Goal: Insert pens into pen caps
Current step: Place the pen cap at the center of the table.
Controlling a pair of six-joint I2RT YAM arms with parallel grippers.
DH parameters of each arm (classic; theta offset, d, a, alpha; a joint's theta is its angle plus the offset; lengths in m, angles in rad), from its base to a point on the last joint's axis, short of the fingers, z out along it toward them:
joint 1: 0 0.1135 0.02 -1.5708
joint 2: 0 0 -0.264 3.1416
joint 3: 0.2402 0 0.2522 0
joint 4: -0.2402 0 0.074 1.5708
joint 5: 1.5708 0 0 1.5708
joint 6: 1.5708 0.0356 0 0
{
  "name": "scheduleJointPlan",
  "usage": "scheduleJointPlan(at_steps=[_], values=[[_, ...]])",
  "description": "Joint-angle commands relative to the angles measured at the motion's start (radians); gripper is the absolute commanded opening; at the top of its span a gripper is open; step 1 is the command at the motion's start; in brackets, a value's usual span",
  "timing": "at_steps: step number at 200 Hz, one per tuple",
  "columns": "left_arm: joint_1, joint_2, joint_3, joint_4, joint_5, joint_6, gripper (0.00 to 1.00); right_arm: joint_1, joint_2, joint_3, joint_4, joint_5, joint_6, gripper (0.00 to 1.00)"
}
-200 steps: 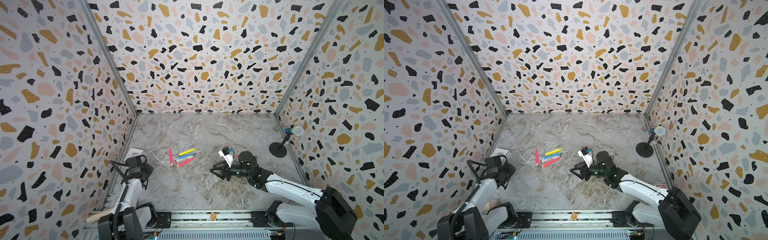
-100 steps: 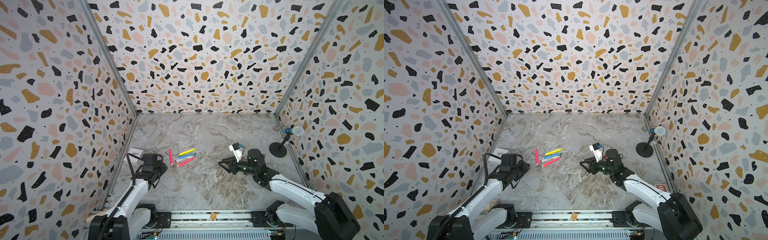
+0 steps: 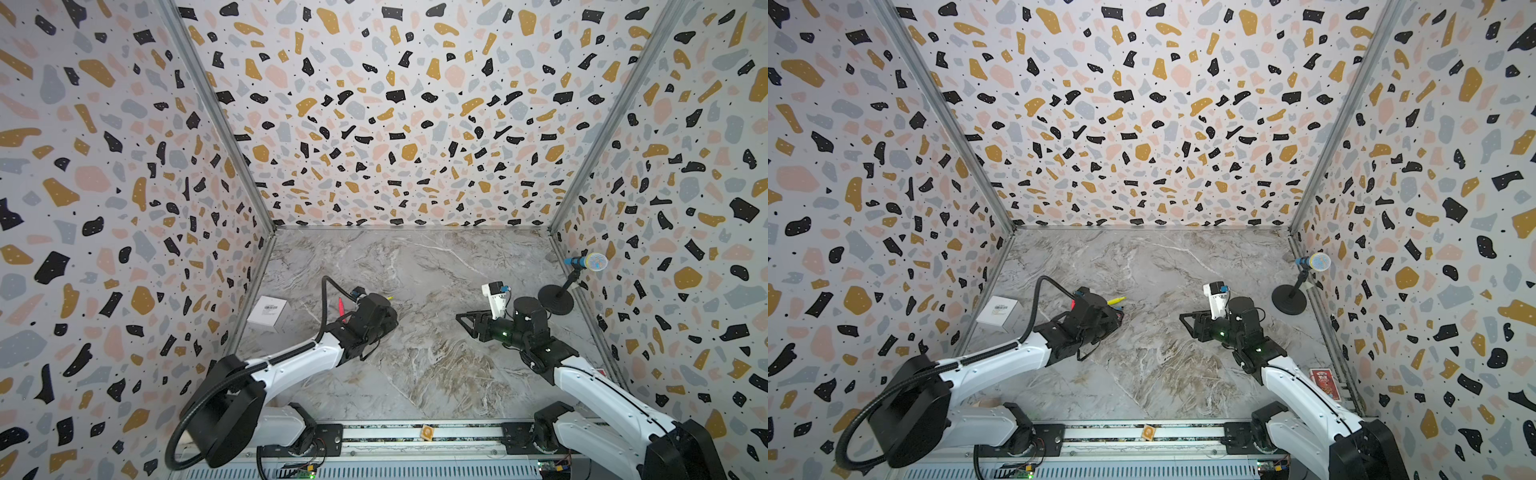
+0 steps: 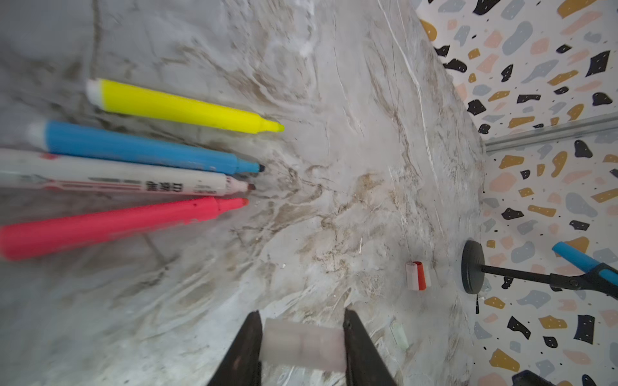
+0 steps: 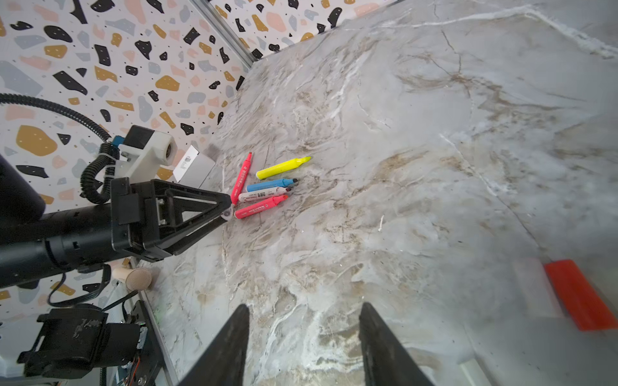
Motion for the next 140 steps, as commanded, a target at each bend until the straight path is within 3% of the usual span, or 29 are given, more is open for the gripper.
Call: scheduleJointPlan(at_steps=[1, 101, 140], values=[[-0.04, 0.068, 0.063, 0.096, -0.067, -0.053, 0.25, -0.007, -0.04, 0.03, -0.08, 0.05, 0.01, 0.54], [-0.157, 0.405, 0.257, 0.157, -0.144, -0.208, 0.24, -0.054, -0.084, 0.01, -0.144, 0.121, 0.034, 0.56], [-0.177, 0.459, 0.305, 0.111, -0.175, -0.207, 0.29, -0.065, -0.085, 0.007, -0.152, 0.117, 0.032, 0.58]])
